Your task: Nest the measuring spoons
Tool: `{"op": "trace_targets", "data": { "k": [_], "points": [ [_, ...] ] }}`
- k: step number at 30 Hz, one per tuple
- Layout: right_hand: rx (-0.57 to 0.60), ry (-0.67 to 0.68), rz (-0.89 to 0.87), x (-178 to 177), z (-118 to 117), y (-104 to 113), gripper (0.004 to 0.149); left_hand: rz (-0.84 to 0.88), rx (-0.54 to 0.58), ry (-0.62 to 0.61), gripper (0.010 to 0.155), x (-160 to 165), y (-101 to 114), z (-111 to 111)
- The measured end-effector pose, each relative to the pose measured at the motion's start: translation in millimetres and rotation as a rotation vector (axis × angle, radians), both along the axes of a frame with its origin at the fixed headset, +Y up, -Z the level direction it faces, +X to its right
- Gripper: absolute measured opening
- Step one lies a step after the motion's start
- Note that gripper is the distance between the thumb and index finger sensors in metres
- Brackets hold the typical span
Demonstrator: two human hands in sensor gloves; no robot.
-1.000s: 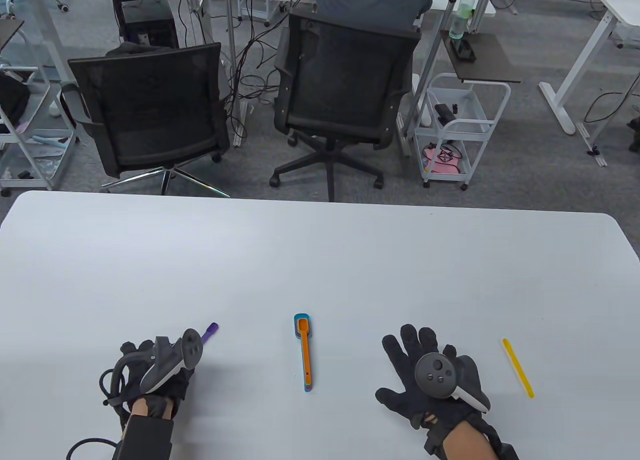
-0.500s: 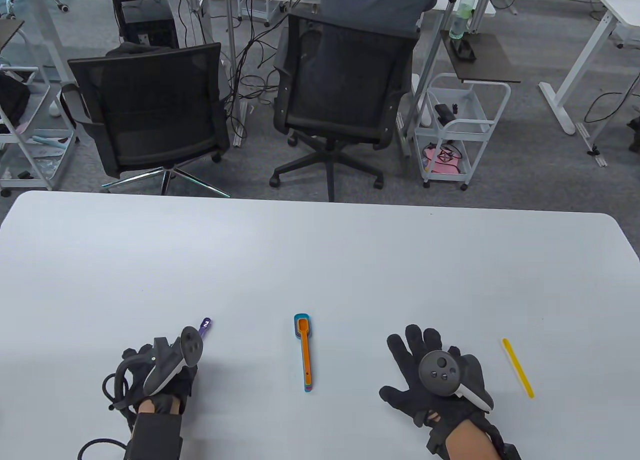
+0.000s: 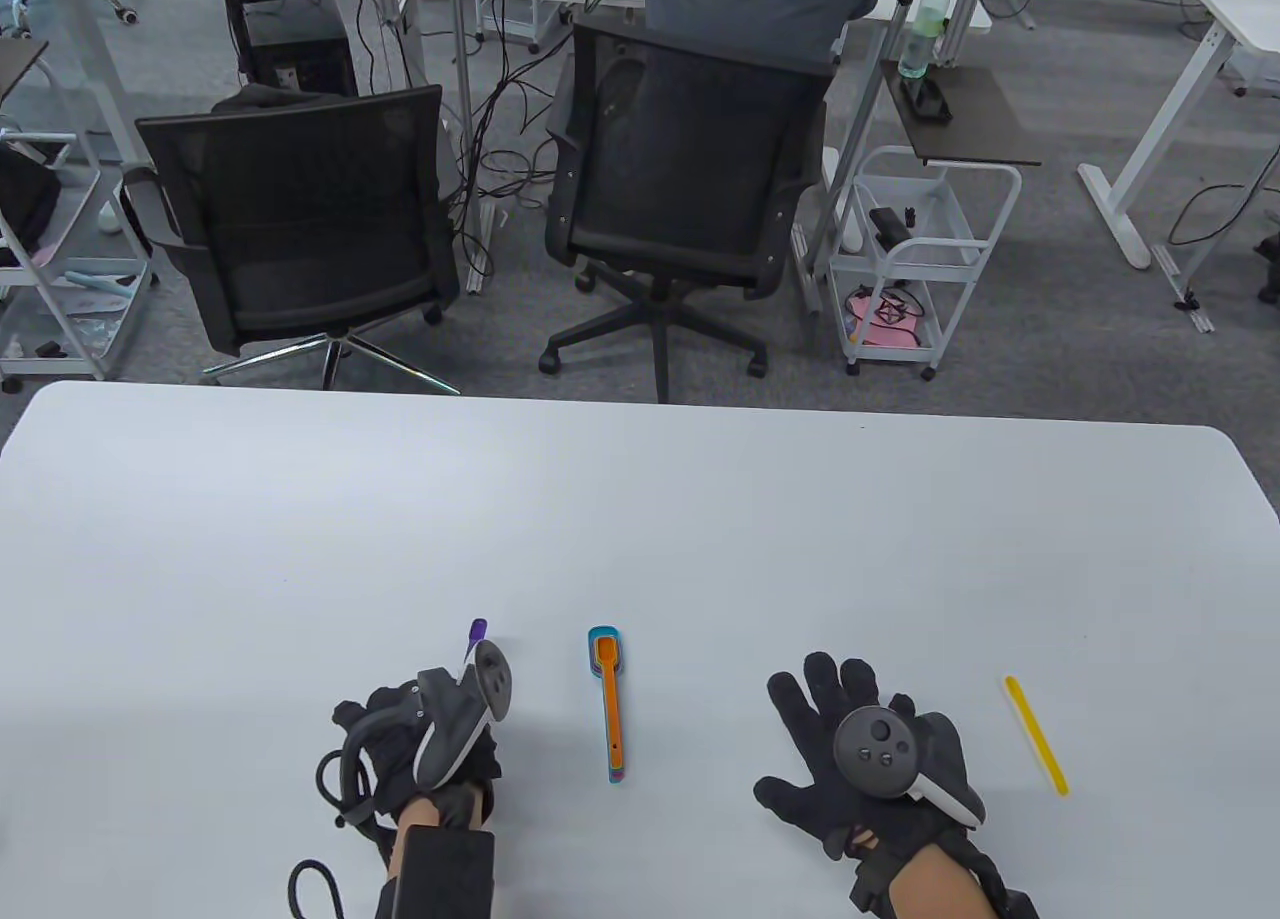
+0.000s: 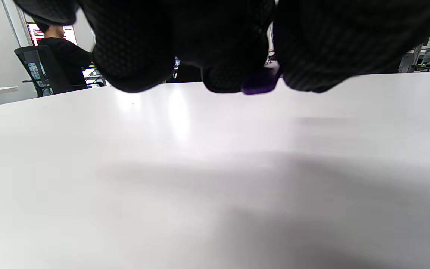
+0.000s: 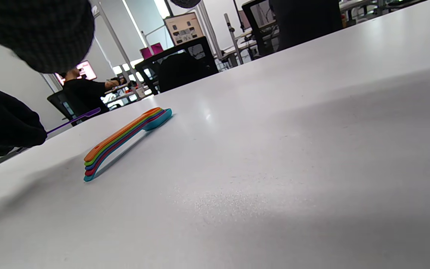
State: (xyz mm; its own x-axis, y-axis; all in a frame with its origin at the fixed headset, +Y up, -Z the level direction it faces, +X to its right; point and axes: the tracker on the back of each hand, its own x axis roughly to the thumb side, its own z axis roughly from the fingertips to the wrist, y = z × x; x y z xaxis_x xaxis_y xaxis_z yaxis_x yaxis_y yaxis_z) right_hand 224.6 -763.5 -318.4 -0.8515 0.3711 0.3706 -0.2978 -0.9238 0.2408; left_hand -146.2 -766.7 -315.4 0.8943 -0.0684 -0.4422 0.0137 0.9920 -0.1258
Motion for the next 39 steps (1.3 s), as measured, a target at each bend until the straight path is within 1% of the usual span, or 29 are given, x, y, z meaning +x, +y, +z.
{"op": "trace_targets", "data": {
  "k": [5, 9, 11, 14, 18, 22, 27, 33, 39],
  "points": [
    [0.010, -0.010, 0.007, 1, 1, 0, 0.099, 0.027, 0.010, 0.047, 0.058, 32, 5, 0],
    [0.017, -0.015, 0.005, 2, 1, 0, 0.098, 0.039, -0.015, 0.051, 0.058, 53, 5, -1],
    [0.020, -0.016, 0.006, 3, 1, 0, 0.099, 0.058, -0.011, 0.060, 0.058, 62, 5, -1],
    [0.019, -0.019, 0.008, 3, 1, 0, 0.098, 0.096, -0.011, 0.085, 0.058, 71, 5, -1],
    [0.016, -0.027, 0.006, 4, 1, 0, 0.098, 0.103, -0.011, 0.111, 0.058, 79, 5, -2],
    [0.000, -0.027, -0.023, 7, 0, 1, 0.097, 0.140, -0.001, 0.116, 0.058, 87, 6, -4],
    [0.004, -0.030, -0.023, 8, 0, 2, 0.097, 0.131, -0.003, 0.120, 0.059, 97, 7, -7],
    [0.009, -0.026, -0.028, 8, 0, 2, 0.096, 0.133, -0.009, 0.116, 0.059, 112, 2, -10],
    [0.015, -0.028, -0.034, 9, 0, 2, 0.096, 0.124, -0.013, 0.118, 0.059, 120, -3, -11]
  ]
}}
